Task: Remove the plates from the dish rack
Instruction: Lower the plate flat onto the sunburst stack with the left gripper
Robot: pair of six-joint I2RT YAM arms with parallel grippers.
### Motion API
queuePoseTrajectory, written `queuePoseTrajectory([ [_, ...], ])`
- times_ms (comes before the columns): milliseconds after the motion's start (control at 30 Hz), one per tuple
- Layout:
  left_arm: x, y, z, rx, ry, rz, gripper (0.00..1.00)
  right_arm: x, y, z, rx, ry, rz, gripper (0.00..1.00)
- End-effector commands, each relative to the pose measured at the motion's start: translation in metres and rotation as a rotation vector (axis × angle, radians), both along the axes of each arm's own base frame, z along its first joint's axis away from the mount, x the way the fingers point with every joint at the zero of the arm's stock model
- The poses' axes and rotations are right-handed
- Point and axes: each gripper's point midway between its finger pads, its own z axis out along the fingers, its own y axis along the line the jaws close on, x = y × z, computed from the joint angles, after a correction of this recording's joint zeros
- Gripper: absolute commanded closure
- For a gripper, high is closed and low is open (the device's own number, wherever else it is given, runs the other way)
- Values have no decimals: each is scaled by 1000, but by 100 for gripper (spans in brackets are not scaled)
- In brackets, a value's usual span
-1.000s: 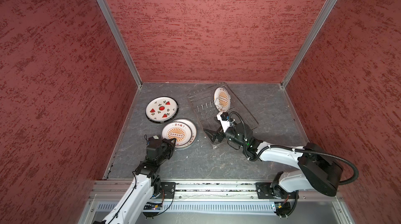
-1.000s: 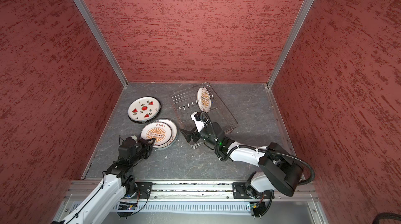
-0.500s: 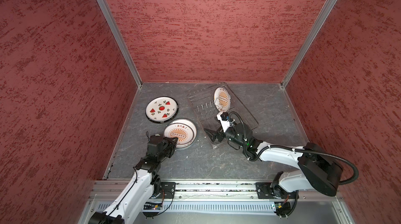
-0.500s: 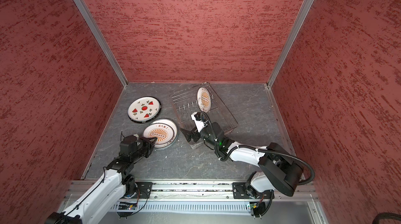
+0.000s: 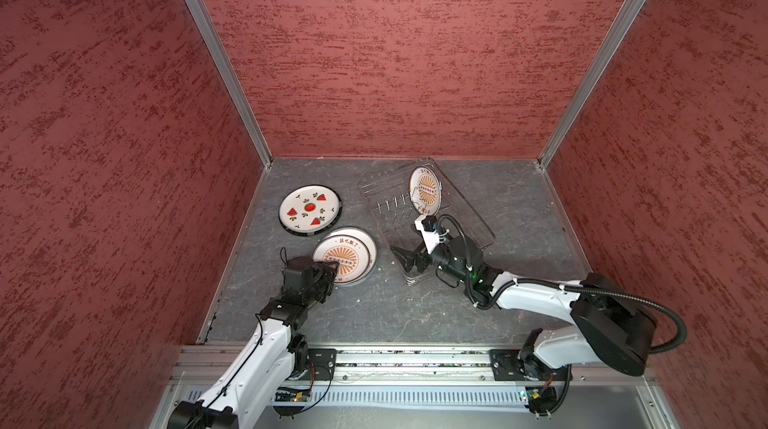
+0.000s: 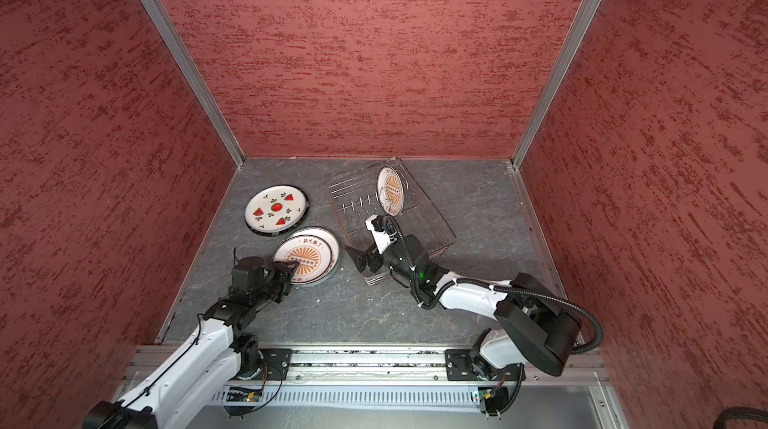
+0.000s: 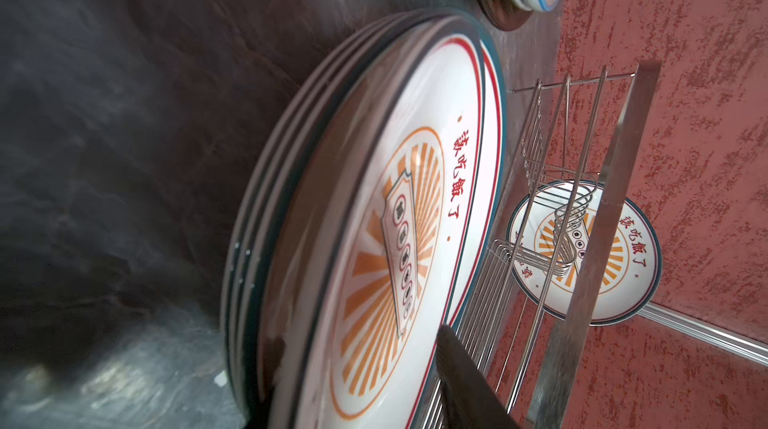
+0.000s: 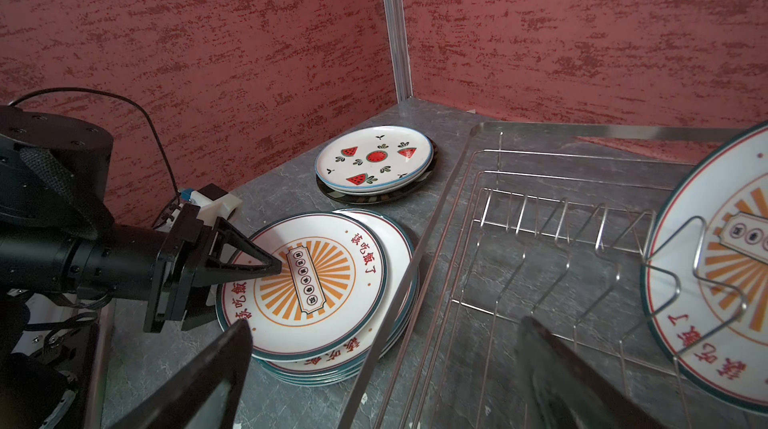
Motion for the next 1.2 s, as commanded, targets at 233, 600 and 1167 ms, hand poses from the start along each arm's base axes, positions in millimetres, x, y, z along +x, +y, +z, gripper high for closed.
queuePoseTrajectory([
  [233,6,19,5,121,50,66,51,4,0,6,-12,-36,-33,1],
  [600,6,26,6,258,79,80,53,7,1,8,-10,-41,-42,1],
  [1167,2,21,2,339,121,52,61,9,-4,8,-13,-52,-69,1],
])
